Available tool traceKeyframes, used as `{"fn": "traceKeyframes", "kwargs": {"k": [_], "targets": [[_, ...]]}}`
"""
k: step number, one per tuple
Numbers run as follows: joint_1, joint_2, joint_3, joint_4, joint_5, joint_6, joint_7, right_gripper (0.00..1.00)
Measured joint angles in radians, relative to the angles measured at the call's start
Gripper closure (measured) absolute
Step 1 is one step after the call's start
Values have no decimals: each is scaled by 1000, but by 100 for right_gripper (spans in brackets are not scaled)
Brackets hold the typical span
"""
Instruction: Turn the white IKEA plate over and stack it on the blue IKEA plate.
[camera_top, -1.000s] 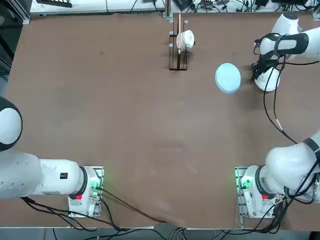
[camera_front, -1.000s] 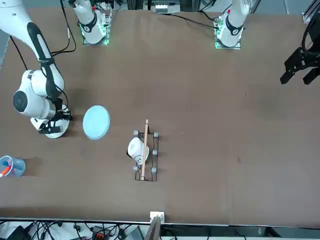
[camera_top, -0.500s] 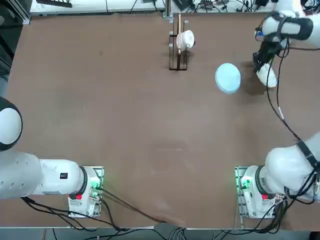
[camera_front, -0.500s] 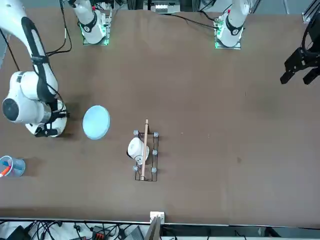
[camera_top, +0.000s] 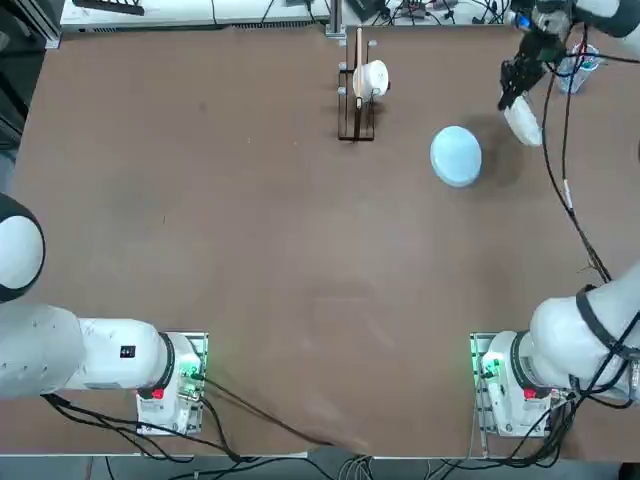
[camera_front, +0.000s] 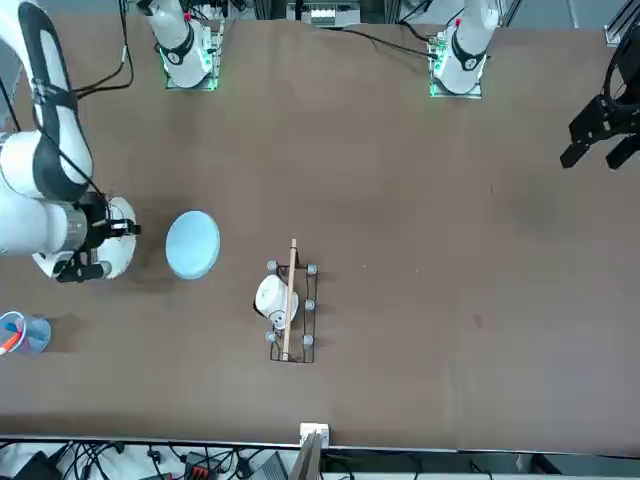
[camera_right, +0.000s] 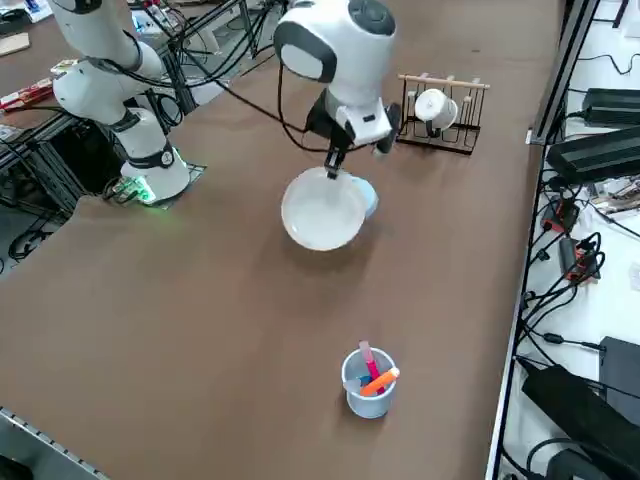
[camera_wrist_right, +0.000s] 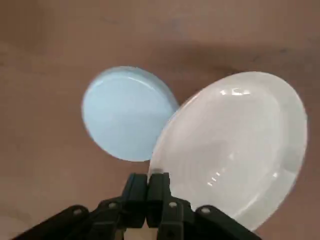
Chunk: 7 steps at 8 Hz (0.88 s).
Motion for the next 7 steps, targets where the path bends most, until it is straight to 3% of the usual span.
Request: {"fn": "traceKeyframes", "kwargs": {"k": [5, 7], "targets": [[-4, 10, -3, 45, 600, -126, -95, 97], [-1, 51, -3, 26, 776, -135, -216, 97]]}}
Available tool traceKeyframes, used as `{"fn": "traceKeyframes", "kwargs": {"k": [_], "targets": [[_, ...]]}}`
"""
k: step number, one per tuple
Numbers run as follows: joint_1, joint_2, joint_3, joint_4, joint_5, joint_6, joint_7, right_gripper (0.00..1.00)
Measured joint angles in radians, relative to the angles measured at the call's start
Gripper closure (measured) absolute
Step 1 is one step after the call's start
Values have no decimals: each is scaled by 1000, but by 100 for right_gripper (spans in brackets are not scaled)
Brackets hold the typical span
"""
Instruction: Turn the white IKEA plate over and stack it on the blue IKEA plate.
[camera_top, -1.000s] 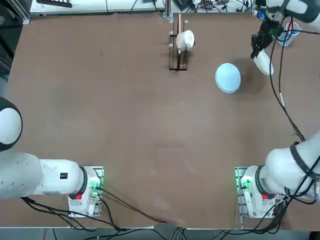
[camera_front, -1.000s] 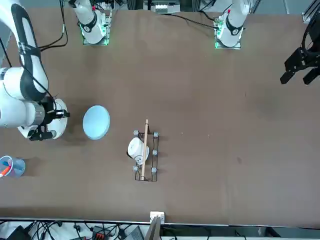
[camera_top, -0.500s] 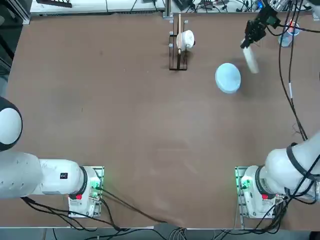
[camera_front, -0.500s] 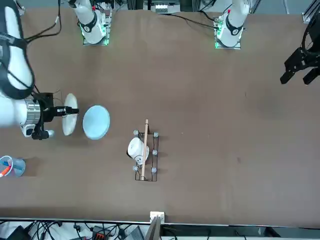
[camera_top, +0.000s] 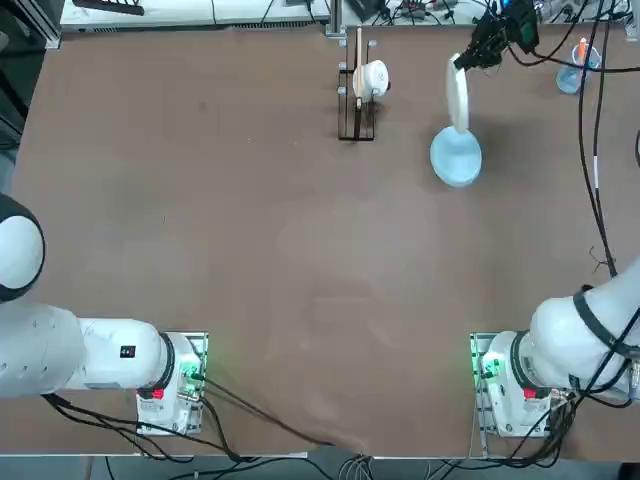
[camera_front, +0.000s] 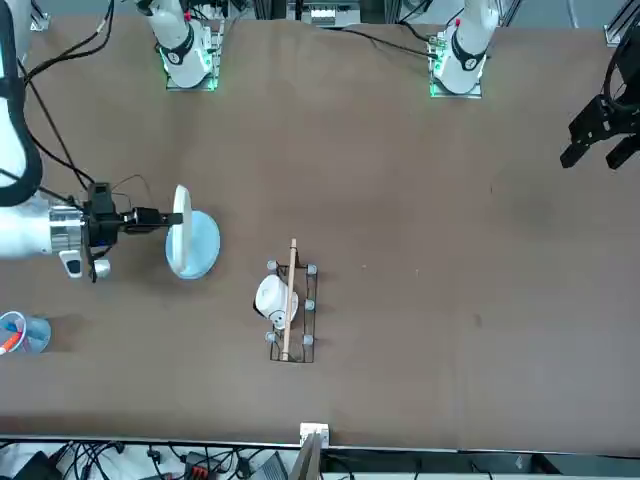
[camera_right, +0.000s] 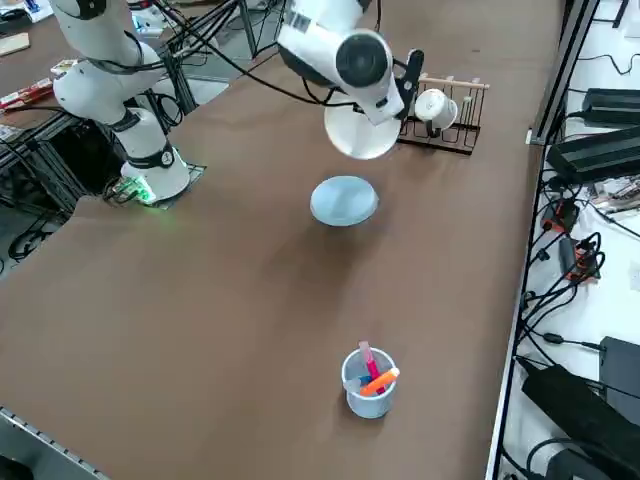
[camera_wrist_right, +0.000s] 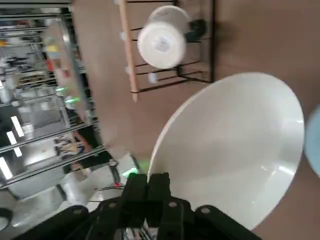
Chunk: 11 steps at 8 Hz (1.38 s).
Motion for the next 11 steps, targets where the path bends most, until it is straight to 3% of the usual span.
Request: {"fn": "traceKeyframes", "kwargs": {"k": [4, 8, 11], "targets": [[0, 51, -3, -206, 258, -1, -442, 97], [-52, 94, -21, -373, 275, -2, -805, 97], [-79, 148, -39, -382, 253, -9, -915, 97]]}}
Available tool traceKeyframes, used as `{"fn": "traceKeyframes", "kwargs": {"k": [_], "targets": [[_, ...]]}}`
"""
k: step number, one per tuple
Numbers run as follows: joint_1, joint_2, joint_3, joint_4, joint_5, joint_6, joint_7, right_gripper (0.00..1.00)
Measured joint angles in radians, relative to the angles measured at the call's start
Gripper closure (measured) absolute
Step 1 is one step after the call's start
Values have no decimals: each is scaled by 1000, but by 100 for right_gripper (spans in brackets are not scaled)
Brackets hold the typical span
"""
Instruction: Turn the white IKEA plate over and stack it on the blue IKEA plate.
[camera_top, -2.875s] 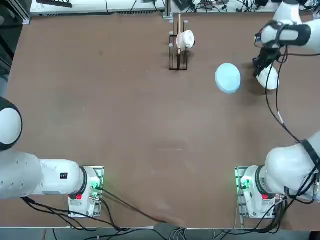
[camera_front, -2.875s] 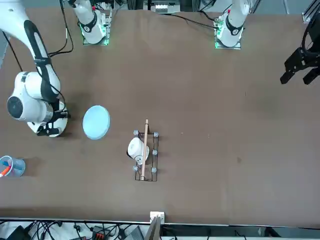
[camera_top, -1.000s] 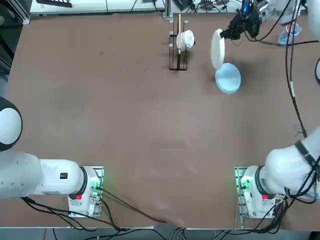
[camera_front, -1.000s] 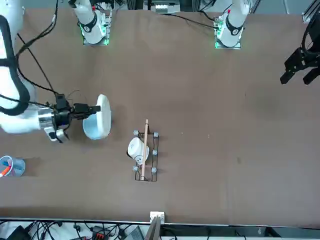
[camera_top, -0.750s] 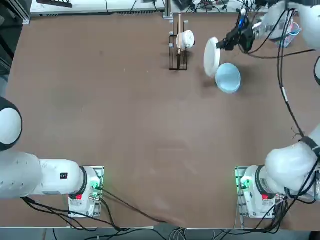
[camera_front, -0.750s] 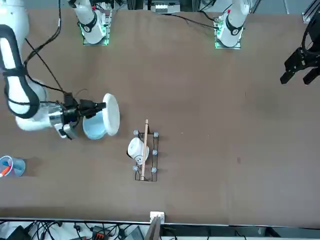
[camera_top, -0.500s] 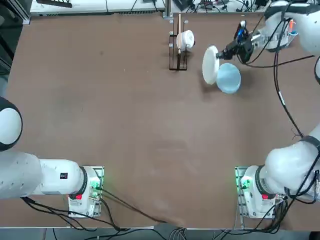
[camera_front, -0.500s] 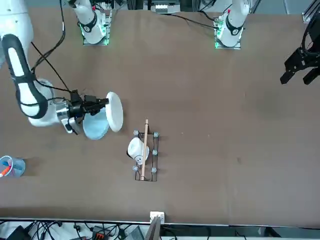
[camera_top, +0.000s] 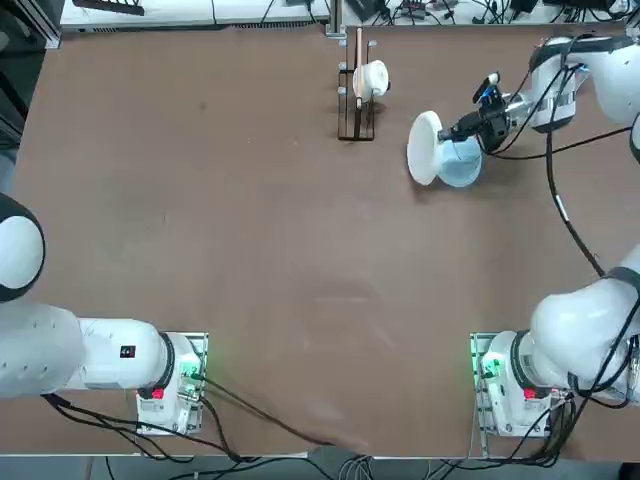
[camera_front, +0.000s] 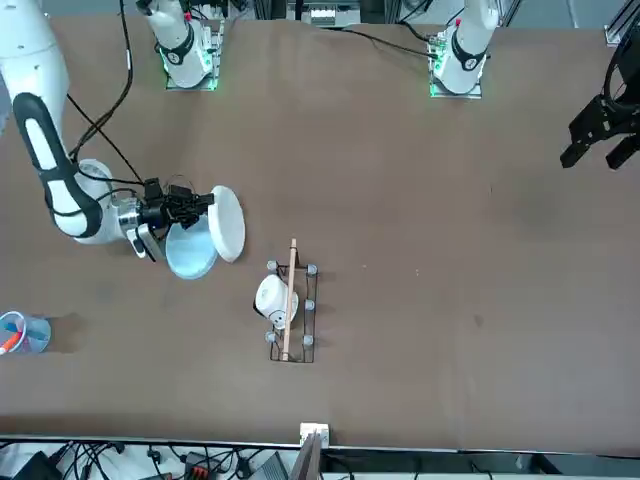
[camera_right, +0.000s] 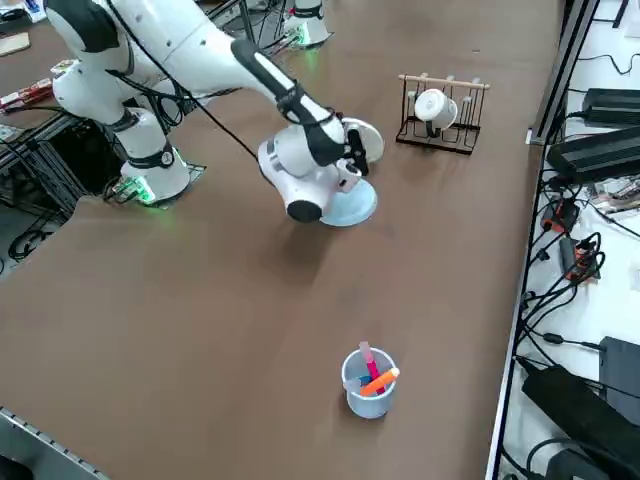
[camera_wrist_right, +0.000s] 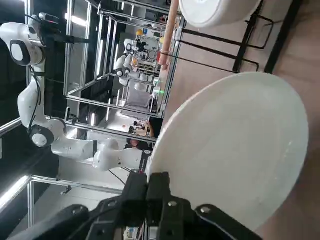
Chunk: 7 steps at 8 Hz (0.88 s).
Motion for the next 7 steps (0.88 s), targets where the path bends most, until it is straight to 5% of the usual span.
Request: {"fn": "traceKeyframes", "kwargs": {"k": [7], "targets": [[-39, 31, -80, 101, -179, -28, -61, 97]]}}
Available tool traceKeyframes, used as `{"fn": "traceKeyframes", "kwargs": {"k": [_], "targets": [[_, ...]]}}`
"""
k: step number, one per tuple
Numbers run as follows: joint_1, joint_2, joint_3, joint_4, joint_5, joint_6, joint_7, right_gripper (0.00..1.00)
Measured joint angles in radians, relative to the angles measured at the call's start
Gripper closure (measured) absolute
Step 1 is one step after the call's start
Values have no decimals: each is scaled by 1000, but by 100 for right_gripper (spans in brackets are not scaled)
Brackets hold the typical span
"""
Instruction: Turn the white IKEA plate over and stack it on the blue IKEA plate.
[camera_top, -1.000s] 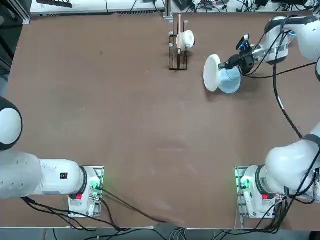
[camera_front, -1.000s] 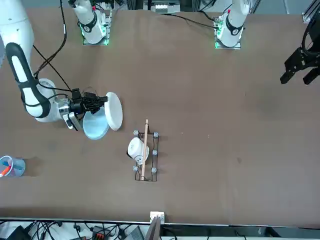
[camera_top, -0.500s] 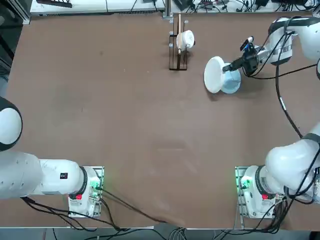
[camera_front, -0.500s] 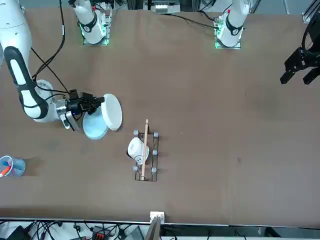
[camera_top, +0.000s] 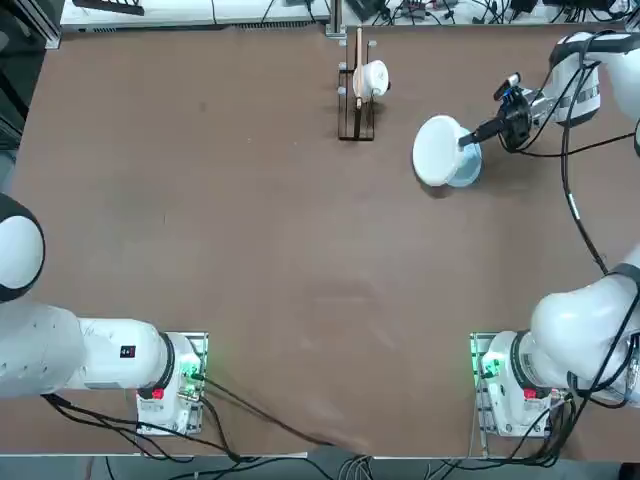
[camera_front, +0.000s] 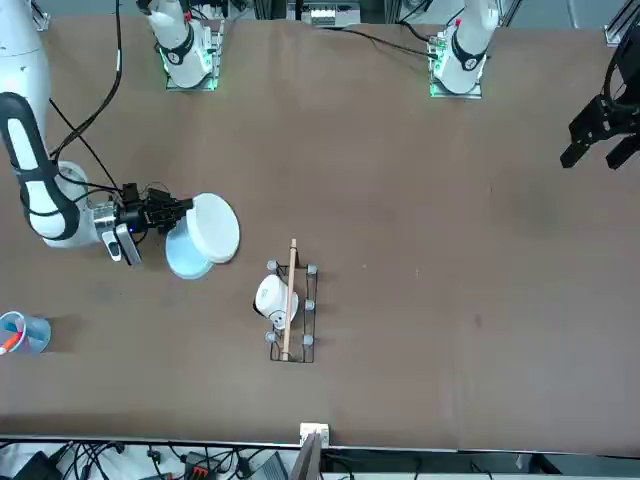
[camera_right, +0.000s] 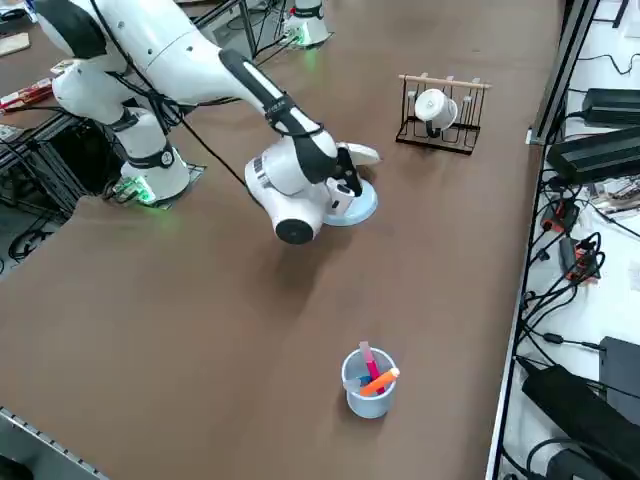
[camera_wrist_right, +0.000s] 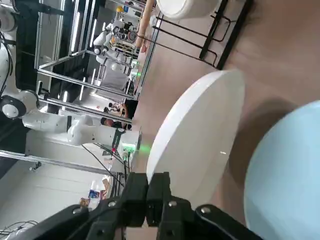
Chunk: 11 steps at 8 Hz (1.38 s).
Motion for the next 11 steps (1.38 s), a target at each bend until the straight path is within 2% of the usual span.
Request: {"fn": "traceKeyframes", "kwargs": {"k": [4, 7, 8, 11], "targets": [[-62, 27, 0, 56, -107, -17, -13, 97], [-96, 76, 0, 129, -167, -29, -15, 97], [-100, 89, -2, 146, -190, -10, -15, 94], [-99, 112, -4, 213, -264, 32, -15, 70]]}}
